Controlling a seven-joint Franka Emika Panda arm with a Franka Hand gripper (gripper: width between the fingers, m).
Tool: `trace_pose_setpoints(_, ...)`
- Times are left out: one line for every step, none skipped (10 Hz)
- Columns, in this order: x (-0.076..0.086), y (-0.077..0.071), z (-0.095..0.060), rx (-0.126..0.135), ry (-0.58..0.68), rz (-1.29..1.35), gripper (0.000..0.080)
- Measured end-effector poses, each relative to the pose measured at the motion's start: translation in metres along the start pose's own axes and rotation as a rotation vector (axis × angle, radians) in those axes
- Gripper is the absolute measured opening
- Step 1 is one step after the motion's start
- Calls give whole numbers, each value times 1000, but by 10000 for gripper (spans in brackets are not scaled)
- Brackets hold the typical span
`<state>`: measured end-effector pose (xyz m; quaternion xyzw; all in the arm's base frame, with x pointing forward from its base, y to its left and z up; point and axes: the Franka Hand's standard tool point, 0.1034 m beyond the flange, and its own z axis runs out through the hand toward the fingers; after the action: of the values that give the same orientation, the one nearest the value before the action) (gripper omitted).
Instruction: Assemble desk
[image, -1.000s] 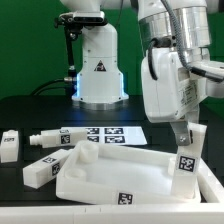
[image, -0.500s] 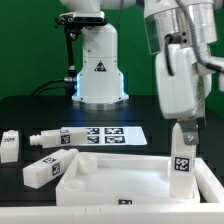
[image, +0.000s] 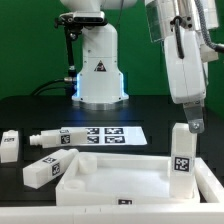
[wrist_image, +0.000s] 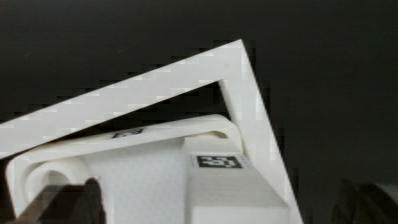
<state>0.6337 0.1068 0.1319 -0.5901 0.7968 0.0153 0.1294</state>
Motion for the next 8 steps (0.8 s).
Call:
trace_pose_setpoints(1, 1, -1, -1, 0, -51, 649)
trace_pose_setpoints(11, 1, -10, 3, -2, -182, 649)
trace_pose_setpoints(29, 0, -23, 8, -2, -361, 649)
trace_pose_setpoints(44, -5, -30, 11, -1, -493, 649)
trace_pose_setpoints(47, -4, -28, 11, 7, -564, 649)
trace_pose_setpoints(46, -4, -28, 10, 7, -652, 649)
trace_pose_setpoints(46, -4, -28, 10, 8, -733, 649)
trace_pose_setpoints(47, -4, -28, 9, 8, -804, 649)
